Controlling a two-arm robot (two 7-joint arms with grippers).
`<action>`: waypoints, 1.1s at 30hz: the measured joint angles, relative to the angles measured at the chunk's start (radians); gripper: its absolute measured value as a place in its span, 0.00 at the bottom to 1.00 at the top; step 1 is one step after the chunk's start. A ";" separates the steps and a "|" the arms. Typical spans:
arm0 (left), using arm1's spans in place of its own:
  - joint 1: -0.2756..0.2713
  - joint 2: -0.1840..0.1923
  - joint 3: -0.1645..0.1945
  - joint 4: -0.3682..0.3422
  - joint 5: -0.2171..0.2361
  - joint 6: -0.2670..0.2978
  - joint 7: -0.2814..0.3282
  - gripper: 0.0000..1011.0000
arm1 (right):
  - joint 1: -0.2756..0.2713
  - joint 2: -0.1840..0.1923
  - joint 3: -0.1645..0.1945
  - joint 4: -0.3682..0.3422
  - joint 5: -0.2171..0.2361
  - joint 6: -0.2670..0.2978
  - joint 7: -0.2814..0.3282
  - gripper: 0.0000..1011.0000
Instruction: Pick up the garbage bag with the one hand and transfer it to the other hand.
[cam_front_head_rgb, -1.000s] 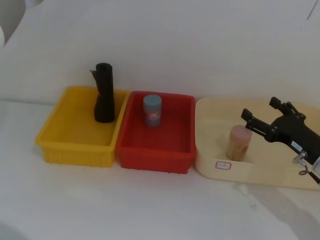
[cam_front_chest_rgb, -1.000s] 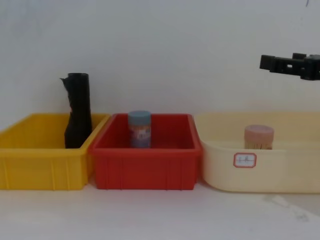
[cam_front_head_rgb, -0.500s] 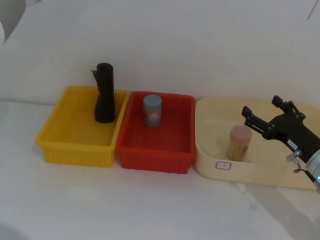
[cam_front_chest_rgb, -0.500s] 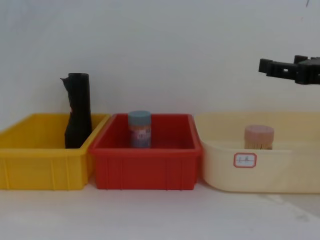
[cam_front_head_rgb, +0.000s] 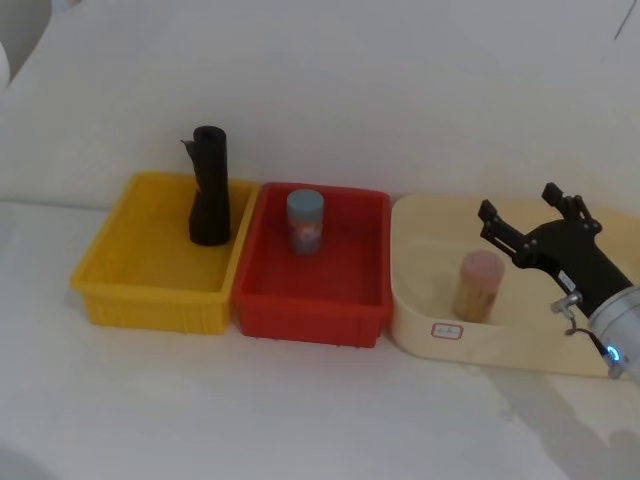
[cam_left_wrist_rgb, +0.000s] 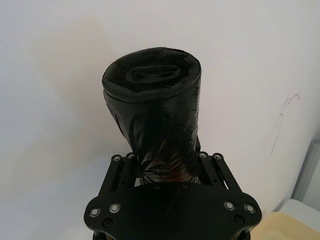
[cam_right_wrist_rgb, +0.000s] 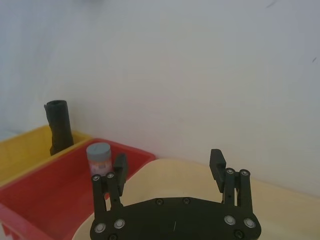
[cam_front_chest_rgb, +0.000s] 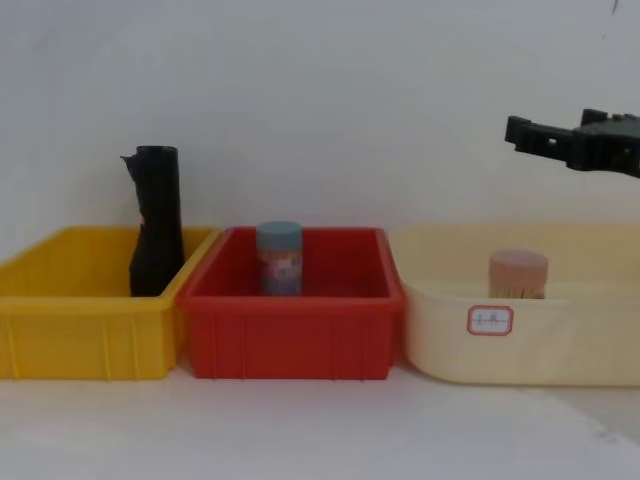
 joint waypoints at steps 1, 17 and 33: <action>0.000 0.000 0.000 0.000 0.000 0.000 0.000 0.48 | 0.001 -0.001 -0.001 0.002 0.000 -0.003 -0.002 0.99; -0.002 -0.001 0.000 0.003 0.000 -0.001 -0.001 0.48 | 0.024 -0.008 -0.019 -0.022 0.007 -0.033 -0.007 0.99; -0.006 -0.002 -0.002 0.011 0.002 -0.003 -0.002 0.48 | 0.047 0.011 -0.040 -0.051 0.009 -0.008 -0.013 0.99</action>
